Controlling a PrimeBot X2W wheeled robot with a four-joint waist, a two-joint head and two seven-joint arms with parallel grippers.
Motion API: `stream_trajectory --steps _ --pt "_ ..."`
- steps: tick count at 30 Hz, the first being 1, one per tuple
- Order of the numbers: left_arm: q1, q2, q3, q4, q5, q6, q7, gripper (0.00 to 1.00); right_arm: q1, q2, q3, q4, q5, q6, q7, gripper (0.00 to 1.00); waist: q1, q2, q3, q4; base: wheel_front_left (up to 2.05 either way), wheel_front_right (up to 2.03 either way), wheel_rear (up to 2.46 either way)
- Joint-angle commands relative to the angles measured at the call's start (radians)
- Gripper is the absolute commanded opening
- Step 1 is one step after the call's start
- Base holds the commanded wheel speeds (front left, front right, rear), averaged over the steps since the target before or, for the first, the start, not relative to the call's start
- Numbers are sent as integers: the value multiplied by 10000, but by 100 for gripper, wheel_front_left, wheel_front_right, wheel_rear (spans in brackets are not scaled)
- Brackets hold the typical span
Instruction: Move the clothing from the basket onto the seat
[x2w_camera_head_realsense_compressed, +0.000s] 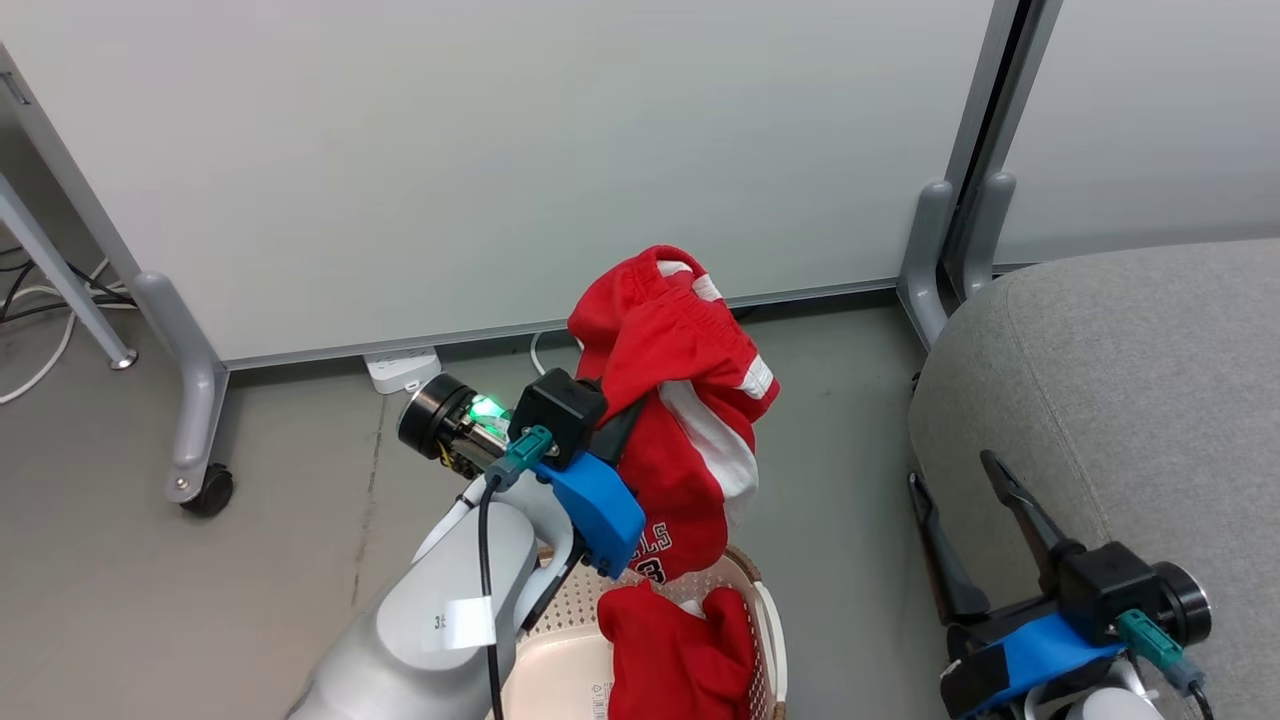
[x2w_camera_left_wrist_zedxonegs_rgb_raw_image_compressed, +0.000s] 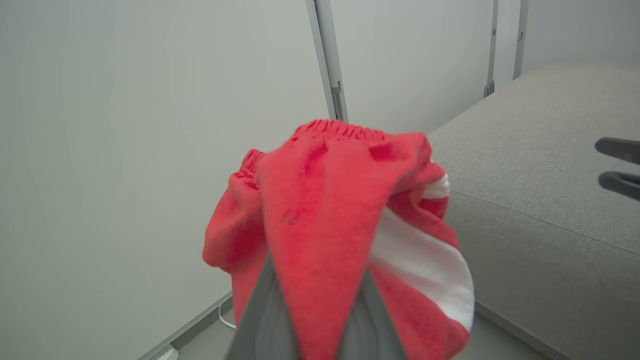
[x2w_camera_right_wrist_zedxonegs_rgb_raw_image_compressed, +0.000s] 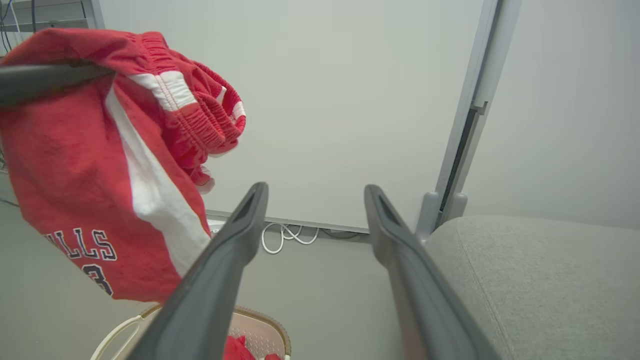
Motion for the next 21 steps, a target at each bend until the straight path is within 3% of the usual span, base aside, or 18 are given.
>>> stream_trajectory --steps 1,21 --pt "104 22 2 -45 18 -17 -47 0 78 -85 118 28 93 1 -35 100 1 -1 -4 19 0 0 0" --pt "-255 -111 -380 -232 134 -84 -48 0 -2263 -721 3858 1205 928 1 -35 100 1 -1 262 519 0 0 0"
